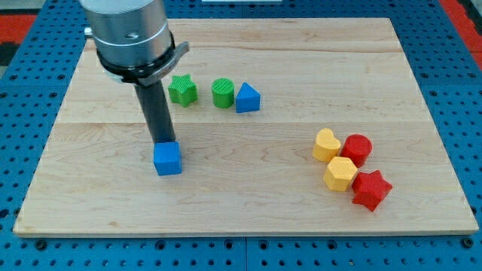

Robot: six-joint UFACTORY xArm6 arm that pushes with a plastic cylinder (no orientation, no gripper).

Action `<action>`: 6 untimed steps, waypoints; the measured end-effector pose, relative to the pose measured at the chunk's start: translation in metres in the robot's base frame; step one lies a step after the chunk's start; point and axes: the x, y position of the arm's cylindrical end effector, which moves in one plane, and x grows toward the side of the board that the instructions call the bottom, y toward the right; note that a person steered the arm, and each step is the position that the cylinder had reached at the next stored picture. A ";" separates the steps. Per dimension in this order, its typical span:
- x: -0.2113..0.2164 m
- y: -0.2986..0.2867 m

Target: Separate the cube from the triangle

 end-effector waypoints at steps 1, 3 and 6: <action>0.000 -0.008; 0.000 -0.016; 0.030 -0.083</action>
